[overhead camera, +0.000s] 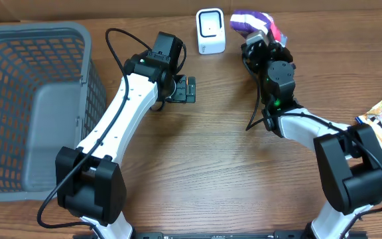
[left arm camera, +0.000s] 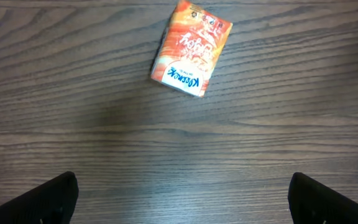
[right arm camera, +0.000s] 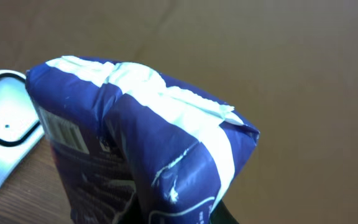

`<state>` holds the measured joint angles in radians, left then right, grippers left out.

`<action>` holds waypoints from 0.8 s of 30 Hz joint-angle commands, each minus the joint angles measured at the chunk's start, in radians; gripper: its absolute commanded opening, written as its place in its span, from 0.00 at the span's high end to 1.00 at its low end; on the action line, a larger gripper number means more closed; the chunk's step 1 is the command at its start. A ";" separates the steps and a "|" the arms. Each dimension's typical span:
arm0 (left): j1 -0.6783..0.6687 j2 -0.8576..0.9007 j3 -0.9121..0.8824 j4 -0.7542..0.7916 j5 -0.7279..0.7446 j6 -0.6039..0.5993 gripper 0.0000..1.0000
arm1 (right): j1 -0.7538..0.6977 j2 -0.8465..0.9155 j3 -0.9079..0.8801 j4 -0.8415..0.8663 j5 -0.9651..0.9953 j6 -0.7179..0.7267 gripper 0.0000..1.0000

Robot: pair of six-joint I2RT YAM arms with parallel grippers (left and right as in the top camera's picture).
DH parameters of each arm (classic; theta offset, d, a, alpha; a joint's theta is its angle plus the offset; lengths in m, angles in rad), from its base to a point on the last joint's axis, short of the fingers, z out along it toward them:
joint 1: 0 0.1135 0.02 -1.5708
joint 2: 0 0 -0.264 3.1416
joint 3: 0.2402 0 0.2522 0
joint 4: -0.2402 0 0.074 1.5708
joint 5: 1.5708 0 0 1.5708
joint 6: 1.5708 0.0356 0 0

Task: Scan the item barcode
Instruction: 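Lift the pouch and carry it to the white scanner, then hold the pouch's barcode against the scanner window, turning it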

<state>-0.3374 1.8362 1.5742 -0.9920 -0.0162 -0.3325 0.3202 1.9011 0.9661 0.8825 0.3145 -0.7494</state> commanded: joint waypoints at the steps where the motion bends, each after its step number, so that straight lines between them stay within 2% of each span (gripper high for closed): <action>1: 0.010 -0.022 0.018 0.002 -0.010 0.019 0.00 | -0.002 0.066 0.063 0.019 -0.123 -0.071 0.96; 11: 0.010 -0.022 0.018 0.002 -0.010 0.019 0.00 | -0.002 0.312 0.352 0.049 -0.188 -0.076 0.96; 16: 0.010 -0.022 0.018 0.002 -0.010 0.019 0.00 | -0.002 0.404 0.476 0.048 -0.216 -0.164 0.96; 24: 0.010 -0.022 0.018 0.002 -0.010 0.019 0.00 | -0.007 0.423 0.511 0.051 -0.283 -0.348 0.96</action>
<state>-0.3374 1.8362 1.5745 -0.9916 -0.0162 -0.3325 0.3202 2.3184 1.4330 0.9169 0.0696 -1.0000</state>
